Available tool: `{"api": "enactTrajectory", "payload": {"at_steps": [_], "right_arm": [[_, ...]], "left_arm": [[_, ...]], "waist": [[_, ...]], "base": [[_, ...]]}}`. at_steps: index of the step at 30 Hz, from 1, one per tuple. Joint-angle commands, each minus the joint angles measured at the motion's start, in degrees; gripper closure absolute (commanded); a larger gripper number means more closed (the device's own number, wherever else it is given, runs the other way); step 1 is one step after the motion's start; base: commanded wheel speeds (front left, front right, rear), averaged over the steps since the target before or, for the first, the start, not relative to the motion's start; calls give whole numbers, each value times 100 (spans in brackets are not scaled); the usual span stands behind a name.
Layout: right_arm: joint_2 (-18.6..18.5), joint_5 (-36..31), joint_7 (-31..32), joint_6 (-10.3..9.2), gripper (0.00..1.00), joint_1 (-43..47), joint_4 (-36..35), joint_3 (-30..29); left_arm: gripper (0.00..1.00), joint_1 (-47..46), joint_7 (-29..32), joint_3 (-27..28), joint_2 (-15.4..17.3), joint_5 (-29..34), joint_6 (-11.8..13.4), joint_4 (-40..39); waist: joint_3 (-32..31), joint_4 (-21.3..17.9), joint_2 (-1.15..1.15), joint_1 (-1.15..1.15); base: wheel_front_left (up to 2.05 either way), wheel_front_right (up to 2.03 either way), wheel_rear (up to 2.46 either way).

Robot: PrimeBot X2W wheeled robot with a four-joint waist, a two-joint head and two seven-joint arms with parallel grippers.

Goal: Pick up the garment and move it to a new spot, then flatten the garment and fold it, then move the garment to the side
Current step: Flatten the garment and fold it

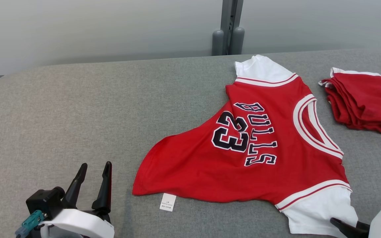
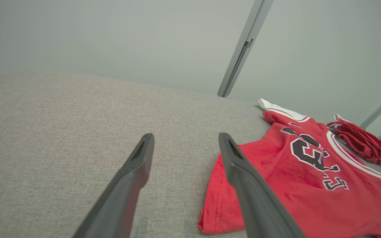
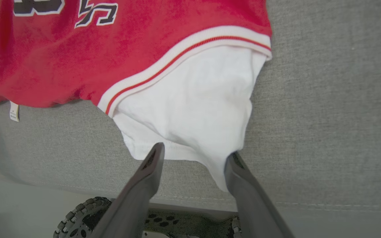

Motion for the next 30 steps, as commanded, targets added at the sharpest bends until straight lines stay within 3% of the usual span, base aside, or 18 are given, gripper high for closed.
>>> {"api": "enactTrajectory", "payload": {"at_steps": [1, 10, 19, 26, 30], "right_arm": [[30, 93, -72, 3, 0, -103, -49, -39], [42, 303, -497, 3, 0, -182, -703, -378], [350, -14, -1904, 4, 0, -595, -1226, -388], [764, -433, -3285, 3, 0, -956, -912, -27], [822, -720, -4180, 4, 0, -1079, -517, 370]], "left_arm": [[0, -52, 0, 6, 53, -40, -11, 14], [0, 24, -53, 78, 122, -25, 41, -47], [0, 88, -158, 278, 250, 1, 167, -253], [0, 96, -283, 374, 222, 115, 212, -518], [0, 78, -334, 408, 112, 146, 144, -587]], "waist": [[-11, 37, 0, 0], [-124, 111, 0, 0], [-214, 124, 0, 0], [-274, 157, 0, 0], [-301, 196, 0, 0]], "base": [[0, 0, 0], [0, 0, 0], [0, 0, 0], [0, 0, 0], [0, 0, 0]]}}
